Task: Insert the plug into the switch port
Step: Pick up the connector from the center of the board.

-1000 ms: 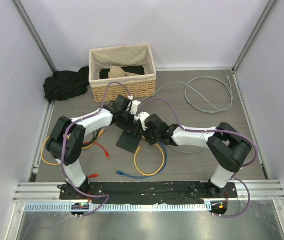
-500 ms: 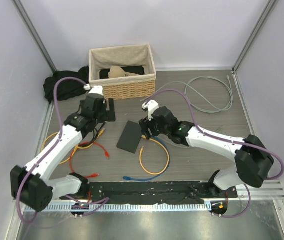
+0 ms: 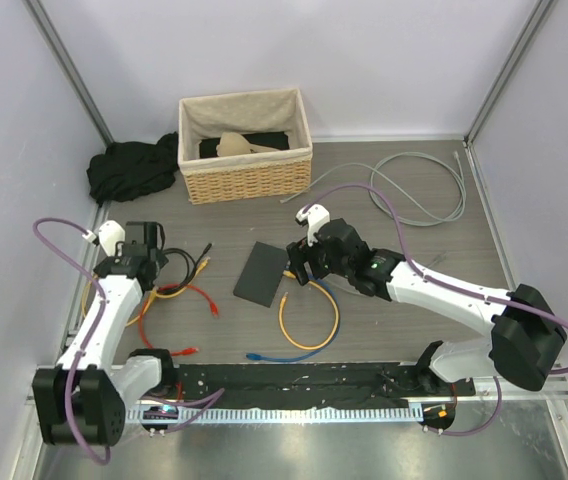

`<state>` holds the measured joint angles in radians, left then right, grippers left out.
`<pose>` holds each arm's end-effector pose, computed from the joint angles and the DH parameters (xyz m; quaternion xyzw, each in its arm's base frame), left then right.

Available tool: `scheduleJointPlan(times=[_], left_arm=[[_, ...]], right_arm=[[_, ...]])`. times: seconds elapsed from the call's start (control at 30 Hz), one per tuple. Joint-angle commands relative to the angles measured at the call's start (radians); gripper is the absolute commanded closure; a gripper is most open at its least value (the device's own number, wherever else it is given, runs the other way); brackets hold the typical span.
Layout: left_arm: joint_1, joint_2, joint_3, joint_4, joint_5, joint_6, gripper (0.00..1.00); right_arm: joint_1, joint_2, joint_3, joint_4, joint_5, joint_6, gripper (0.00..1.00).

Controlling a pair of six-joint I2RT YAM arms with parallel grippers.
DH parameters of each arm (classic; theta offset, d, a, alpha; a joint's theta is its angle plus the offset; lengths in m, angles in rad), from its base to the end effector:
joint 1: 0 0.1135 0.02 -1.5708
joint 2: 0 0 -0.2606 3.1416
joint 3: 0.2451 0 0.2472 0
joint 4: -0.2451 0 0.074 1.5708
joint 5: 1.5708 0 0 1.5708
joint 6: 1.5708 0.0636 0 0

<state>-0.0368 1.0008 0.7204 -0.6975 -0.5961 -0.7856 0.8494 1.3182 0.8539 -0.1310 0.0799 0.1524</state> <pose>0.1984 0.0284 0.2192 -0.4142 0.8195 0.1458 0.3682 0.2085 0.2294 0.2350 -0.2838 0.8360 0.1939 0.4277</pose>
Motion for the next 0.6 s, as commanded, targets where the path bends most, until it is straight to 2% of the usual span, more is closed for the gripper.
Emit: scheduleJointPlan(times=[0.0, 0.03, 0.13, 0.17, 0.2, 0.23, 0.27, 0.37, 0.47, 0.57], left_arm=[[0.061, 0.082, 0.002, 0.113, 0.033, -0.046, 0.17], [0.072, 0.099, 0.016, 0.133, 0.033, -0.041, 0.19], [0.081, 0.160, 0.065, 0.124, 0.041, -0.041, 0.37], [0.083, 0.165, 0.082, 0.116, 0.041, -0.035, 0.58], [0.081, 0.164, 0.124, 0.106, 0.044, -0.021, 0.70], [0.081, 0.156, 0.152, 0.099, 0.045, -0.006, 0.89], [0.081, 0.148, 0.184, 0.090, 0.048, 0.034, 0.95], [0.080, 0.137, 0.373, -0.003, 0.053, 0.090, 0.98], [0.069, 0.150, 0.627, -0.072, 0.058, 0.132, 0.98], [0.055, 0.153, 0.698, -0.080, 0.070, 0.158, 0.98]], right_arm=[[-0.001, -0.022, 0.000, 0.018, 0.000, 0.009, 0.21], [-0.001, -0.025, 0.000, 0.014, 0.001, 0.006, 0.21], [-0.001, -0.025, -0.001, 0.018, 0.007, 0.006, 0.21], [-0.001, -0.027, -0.003, 0.018, 0.009, 0.003, 0.21], [-0.001, -0.030, -0.006, 0.016, 0.017, 0.003, 0.21], [-0.001, -0.039, -0.006, 0.016, 0.020, 0.003, 0.21], [-0.001, -0.043, -0.009, 0.014, 0.026, -0.002, 0.21], [-0.001, -0.060, -0.009, 0.008, 0.043, -0.005, 0.21], [-0.003, -0.068, -0.007, 0.005, 0.050, -0.010, 0.21], [-0.004, -0.066, -0.007, 0.001, 0.063, -0.010, 0.21]])
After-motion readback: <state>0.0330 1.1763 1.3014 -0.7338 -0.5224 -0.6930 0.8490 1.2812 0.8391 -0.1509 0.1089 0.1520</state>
